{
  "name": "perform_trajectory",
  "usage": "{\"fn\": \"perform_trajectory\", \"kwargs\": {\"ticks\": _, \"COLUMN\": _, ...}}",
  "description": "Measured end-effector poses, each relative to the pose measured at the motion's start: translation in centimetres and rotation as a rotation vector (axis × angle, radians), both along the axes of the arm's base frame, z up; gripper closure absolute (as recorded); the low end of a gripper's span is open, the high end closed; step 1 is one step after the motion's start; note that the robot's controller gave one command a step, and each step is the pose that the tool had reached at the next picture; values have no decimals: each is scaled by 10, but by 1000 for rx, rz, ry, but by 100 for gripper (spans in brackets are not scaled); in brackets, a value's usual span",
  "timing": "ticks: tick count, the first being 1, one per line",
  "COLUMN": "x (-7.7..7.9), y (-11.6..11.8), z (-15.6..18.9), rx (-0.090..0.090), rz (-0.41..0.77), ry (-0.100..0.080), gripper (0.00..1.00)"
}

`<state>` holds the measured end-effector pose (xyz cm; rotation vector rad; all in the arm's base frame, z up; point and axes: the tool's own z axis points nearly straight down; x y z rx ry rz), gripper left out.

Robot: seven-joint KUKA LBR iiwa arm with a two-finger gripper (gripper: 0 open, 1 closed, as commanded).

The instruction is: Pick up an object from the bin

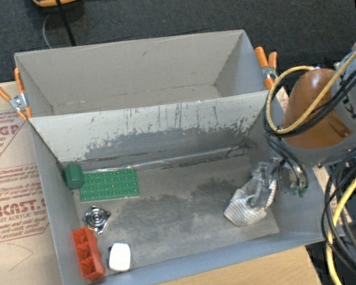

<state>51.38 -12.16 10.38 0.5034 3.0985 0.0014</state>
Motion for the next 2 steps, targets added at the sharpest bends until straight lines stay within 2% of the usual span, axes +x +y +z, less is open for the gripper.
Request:
{"fn": "perform_trajectory", "kwargs": {"ticks": 1, "x": 0, "y": -1, "z": -1, "rx": -1, "rz": -3, "ry": 0, "gripper": 100}}
{"fn": "perform_trajectory", "kwargs": {"ticks": 2, "x": 20, "y": 5, "z": 144, "rx": -1, "rz": 19, "ry": -4, "gripper": 100}}
